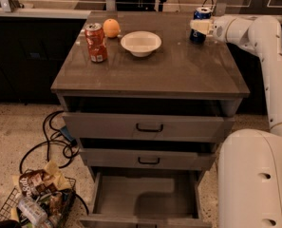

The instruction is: Place pepsi can into bottom drawer

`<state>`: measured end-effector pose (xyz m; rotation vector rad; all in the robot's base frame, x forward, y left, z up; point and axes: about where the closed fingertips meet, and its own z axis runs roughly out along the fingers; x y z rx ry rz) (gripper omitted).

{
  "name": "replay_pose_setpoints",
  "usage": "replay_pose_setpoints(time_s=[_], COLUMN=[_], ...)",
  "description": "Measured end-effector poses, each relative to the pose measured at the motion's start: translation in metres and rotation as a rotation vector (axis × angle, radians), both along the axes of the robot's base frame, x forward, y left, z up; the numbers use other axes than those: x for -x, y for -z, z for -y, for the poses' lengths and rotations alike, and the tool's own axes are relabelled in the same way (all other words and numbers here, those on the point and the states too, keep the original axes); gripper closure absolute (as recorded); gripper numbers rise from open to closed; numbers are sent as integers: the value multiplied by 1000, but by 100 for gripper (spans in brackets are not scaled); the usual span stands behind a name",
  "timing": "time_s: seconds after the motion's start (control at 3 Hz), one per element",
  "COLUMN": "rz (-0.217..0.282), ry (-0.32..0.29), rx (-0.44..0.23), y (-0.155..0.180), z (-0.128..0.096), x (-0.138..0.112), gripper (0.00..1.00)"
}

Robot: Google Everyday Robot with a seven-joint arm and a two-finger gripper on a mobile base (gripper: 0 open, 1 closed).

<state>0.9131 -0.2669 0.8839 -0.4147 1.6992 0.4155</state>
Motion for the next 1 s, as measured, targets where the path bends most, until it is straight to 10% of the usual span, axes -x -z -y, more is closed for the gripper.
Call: replay_pose_setpoints(time_s=[0.33, 1.0], rz=[-2, -4], ry=[-4, -7], rx=[-1, -1], y=[2, 3], z=[-3, -6], x=[-1, -2], gripper=[92, 100])
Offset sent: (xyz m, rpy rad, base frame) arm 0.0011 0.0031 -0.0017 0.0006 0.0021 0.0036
